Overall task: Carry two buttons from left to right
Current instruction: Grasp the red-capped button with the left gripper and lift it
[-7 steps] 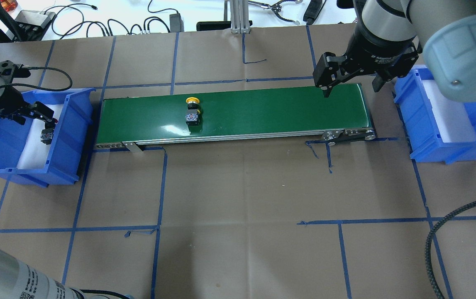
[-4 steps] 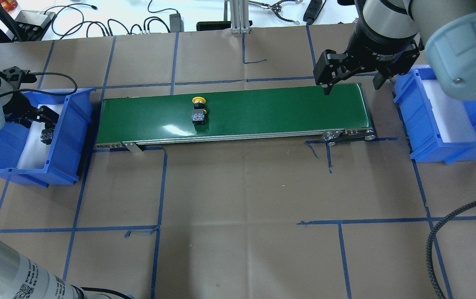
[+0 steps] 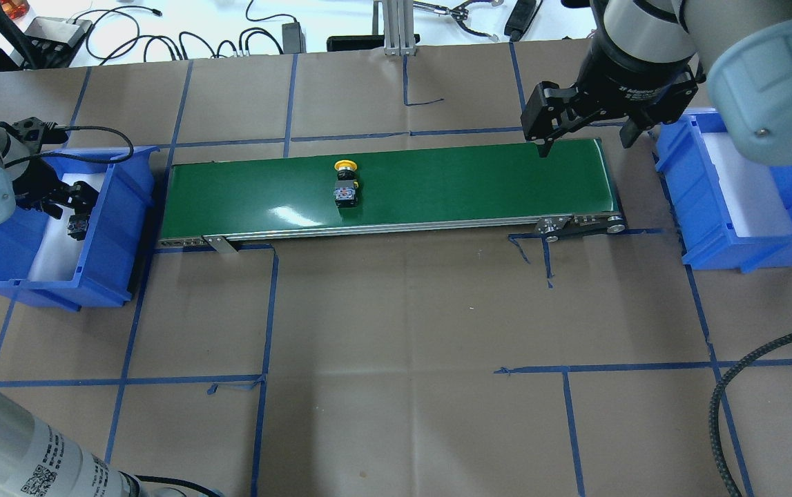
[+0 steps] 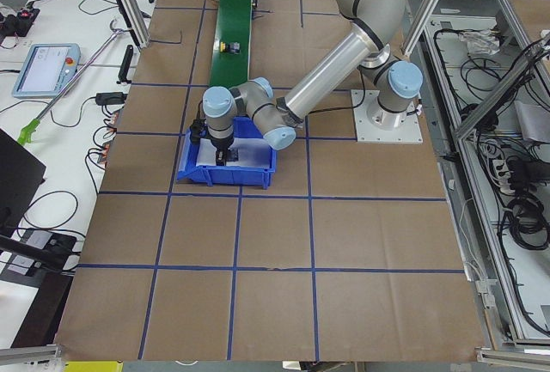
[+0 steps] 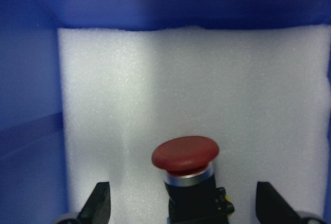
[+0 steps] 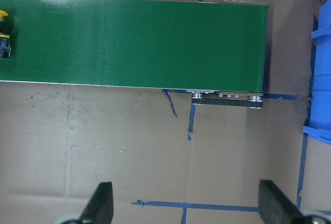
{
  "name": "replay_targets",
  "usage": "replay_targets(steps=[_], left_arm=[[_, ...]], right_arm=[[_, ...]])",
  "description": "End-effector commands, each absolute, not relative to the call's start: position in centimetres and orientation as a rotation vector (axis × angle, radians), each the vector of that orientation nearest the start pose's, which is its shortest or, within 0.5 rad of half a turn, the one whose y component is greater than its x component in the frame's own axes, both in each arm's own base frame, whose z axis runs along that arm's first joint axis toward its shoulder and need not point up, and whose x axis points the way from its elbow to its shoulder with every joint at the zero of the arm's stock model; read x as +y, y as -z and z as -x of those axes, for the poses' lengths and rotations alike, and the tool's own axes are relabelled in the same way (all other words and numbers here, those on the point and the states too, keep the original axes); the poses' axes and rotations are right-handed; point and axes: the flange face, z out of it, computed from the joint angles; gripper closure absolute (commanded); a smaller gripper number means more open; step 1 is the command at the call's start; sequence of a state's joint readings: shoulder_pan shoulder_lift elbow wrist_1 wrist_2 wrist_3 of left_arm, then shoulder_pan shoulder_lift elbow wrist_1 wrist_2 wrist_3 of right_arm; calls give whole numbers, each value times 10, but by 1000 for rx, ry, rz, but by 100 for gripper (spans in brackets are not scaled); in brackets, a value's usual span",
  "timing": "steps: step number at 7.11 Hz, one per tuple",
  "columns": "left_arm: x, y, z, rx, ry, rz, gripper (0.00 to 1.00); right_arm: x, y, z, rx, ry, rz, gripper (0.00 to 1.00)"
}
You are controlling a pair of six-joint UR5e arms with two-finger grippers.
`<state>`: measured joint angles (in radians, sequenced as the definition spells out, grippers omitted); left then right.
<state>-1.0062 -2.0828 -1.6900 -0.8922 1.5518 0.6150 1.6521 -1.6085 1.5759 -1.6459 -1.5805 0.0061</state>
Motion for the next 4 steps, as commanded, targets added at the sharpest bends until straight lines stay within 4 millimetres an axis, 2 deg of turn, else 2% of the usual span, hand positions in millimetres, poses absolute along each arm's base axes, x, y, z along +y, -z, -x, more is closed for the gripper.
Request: replay_targets(steps=[1,3,4], left_arm=[[-605,-207,-220,3129,66,-58,60],[-605,-208,-220,3133,67,-53,86],[-608,-221,-222,3125,88,-54,90]], right_arm=[[-478,-507,-172,3139,157,117,0],[-478,-507,-172,3140,157,113,0],[-478,-507,-171,3146,151,117,0]])
